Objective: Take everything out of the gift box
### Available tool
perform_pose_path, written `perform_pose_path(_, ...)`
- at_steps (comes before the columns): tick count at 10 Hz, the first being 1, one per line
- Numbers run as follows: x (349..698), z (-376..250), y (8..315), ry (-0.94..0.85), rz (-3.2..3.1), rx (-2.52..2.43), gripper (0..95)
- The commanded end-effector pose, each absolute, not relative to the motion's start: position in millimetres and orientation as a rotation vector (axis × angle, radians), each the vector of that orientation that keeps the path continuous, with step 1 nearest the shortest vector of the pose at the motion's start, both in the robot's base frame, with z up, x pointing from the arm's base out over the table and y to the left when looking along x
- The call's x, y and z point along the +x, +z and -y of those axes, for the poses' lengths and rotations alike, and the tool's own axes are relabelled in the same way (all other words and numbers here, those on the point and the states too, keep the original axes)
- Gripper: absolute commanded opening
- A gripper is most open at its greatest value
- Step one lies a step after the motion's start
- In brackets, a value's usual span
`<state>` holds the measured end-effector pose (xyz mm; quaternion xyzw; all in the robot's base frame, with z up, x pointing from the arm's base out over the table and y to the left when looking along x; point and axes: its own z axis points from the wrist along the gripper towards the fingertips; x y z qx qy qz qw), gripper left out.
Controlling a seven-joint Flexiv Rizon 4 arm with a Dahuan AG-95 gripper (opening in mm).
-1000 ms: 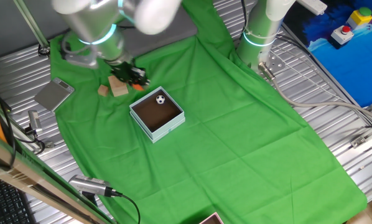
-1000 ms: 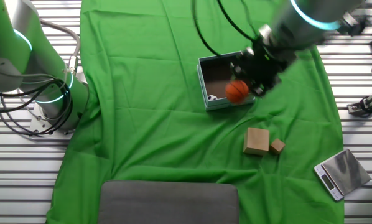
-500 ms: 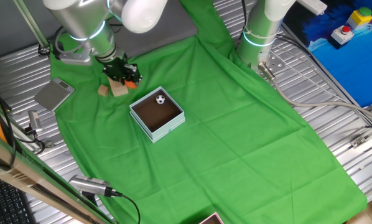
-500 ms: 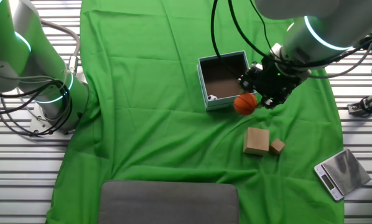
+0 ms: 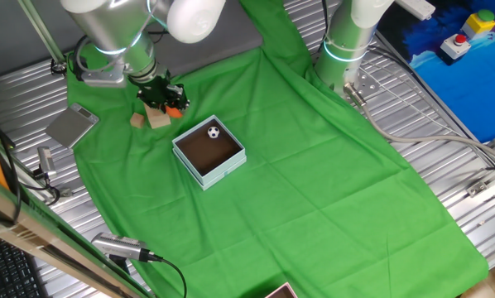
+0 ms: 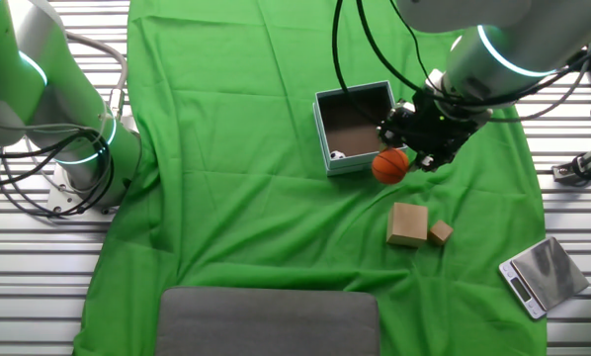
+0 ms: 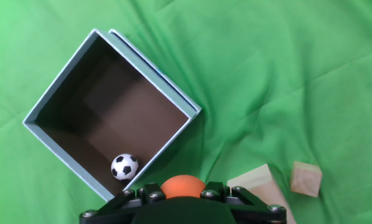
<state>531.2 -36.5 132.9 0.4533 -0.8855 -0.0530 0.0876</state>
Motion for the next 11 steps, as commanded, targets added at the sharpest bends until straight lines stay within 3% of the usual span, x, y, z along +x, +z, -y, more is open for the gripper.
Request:
perform_pose_path(1, 530.2, 36.1, 133.3, -0.138, 2.633, 1.349, 0.0)
perform_pose_path(11, 533.8, 39.5, 123.9, -0.125, 2.600, 1.448, 0.0)
